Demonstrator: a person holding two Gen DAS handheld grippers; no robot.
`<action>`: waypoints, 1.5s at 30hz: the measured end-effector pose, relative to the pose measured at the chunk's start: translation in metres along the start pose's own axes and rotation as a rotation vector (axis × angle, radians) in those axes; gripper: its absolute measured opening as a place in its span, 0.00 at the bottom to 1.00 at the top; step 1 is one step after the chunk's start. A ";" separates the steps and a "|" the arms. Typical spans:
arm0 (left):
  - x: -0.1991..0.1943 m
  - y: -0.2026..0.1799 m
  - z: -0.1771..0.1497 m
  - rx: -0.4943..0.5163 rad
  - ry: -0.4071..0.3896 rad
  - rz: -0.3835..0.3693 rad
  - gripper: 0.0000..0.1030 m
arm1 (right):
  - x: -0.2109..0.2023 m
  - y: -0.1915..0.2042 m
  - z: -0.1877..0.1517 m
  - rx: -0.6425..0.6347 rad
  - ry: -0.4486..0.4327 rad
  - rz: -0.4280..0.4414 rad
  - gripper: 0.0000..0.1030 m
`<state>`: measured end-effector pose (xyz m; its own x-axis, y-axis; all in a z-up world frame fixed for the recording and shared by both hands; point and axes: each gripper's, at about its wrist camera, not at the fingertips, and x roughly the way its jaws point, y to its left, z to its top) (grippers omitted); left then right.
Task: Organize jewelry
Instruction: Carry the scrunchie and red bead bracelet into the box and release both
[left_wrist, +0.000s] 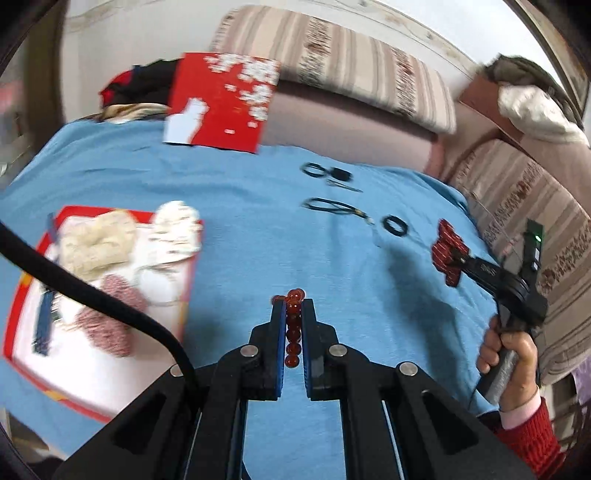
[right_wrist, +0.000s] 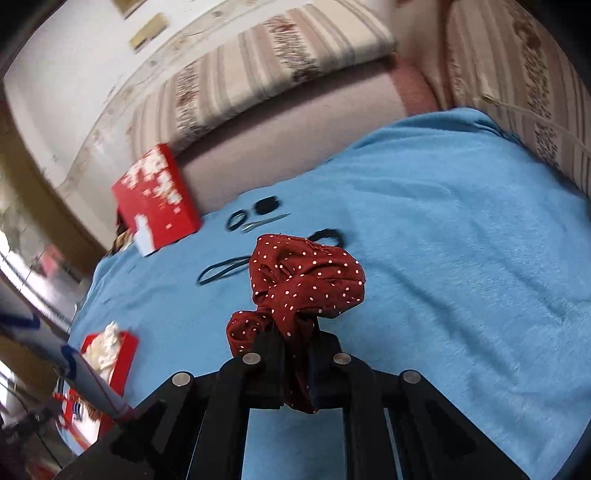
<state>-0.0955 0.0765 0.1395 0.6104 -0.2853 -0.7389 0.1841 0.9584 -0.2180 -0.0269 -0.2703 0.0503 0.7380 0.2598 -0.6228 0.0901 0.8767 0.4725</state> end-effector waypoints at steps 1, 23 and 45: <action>-0.005 0.008 -0.001 -0.012 -0.009 0.015 0.07 | 0.000 0.007 -0.003 -0.014 0.004 0.011 0.09; -0.066 0.131 -0.028 -0.232 -0.076 0.237 0.07 | -0.006 0.147 -0.069 -0.249 0.149 0.182 0.09; -0.021 0.255 -0.040 -0.398 0.045 0.312 0.07 | 0.092 0.358 -0.194 -0.538 0.541 0.387 0.09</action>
<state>-0.0923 0.3267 0.0737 0.5538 0.0069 -0.8327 -0.3149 0.9274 -0.2018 -0.0562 0.1457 0.0409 0.2181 0.6184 -0.7550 -0.5331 0.7235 0.4386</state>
